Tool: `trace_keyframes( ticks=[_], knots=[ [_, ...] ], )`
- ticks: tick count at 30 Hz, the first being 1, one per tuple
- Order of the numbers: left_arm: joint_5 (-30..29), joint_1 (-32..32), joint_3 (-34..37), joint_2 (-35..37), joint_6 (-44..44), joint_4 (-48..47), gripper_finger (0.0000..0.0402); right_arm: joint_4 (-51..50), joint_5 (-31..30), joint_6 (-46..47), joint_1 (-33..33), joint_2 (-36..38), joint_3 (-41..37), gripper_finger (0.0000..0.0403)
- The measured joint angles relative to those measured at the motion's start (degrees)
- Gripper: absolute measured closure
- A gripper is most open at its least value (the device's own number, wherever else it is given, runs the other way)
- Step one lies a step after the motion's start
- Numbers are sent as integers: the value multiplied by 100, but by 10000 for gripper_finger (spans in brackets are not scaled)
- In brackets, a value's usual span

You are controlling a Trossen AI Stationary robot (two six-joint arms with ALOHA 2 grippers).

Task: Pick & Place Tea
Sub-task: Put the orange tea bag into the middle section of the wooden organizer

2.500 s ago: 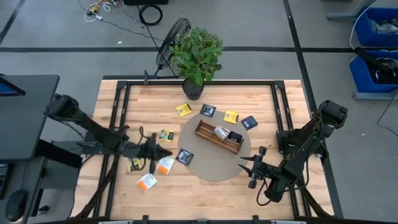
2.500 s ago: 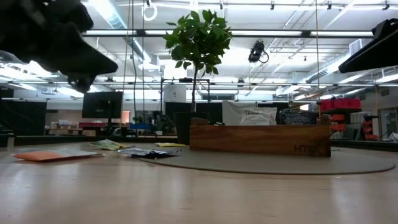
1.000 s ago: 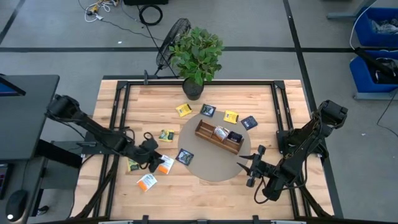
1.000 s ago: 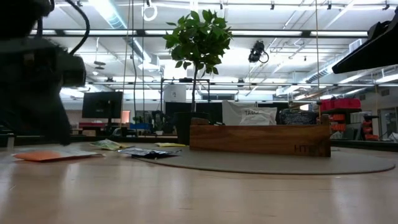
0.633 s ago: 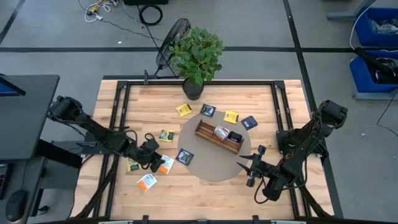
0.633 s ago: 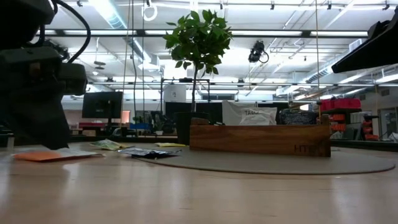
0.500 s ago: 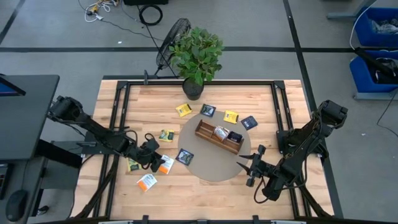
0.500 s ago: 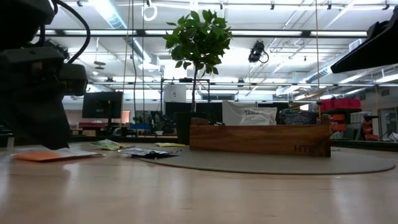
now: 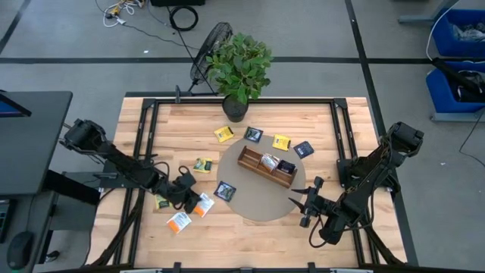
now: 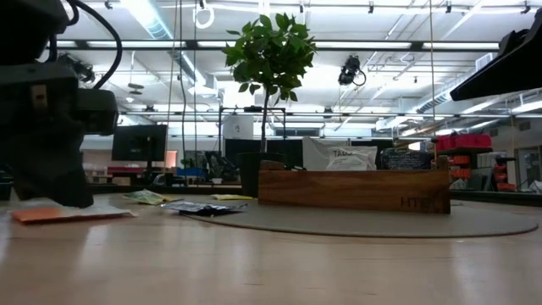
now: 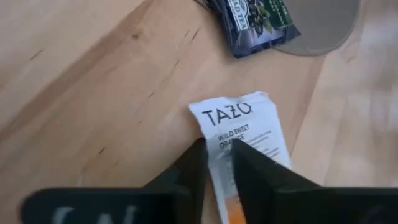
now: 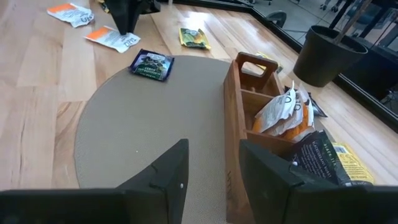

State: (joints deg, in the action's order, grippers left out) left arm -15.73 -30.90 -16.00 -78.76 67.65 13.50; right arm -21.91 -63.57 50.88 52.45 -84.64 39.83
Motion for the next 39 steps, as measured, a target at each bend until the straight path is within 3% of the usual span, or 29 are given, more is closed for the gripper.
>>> trace_keyframes(
  ticks=[4, 8, 13, 19, 29, 32, 39],
  knots=[
    [-85, -20, 18, -10, -332, 143, 392, 2, 0, -33, 0, 0, 0, 254],
    [-72, -57, 29, -33, -1035, 791, 398, 2, 0, -29, 0, 0, 0, 254],
    [-508, -153, 24, -22, -1613, 1505, 399, 3, -89, -52, -17, 0, 0, 254],
    [-1026, -216, 21, -20, -1849, 1652, 400, 16, -514, -157, -139, 2, 0, 254],
    [-1199, -175, 16, -11, -2688, 2582, 400, 718, -437, -363, -528, 2, 0, 254],
    [-1212, -157, 14, -9, -3114, 2987, 400, 1294, 67, -757, -797, 2, 0, 254],
    [-1318, 7, -50, -9, -3528, 3193, 401, 3243, 2112, -2351, -1534, 2, 0, 251]
  ],
)
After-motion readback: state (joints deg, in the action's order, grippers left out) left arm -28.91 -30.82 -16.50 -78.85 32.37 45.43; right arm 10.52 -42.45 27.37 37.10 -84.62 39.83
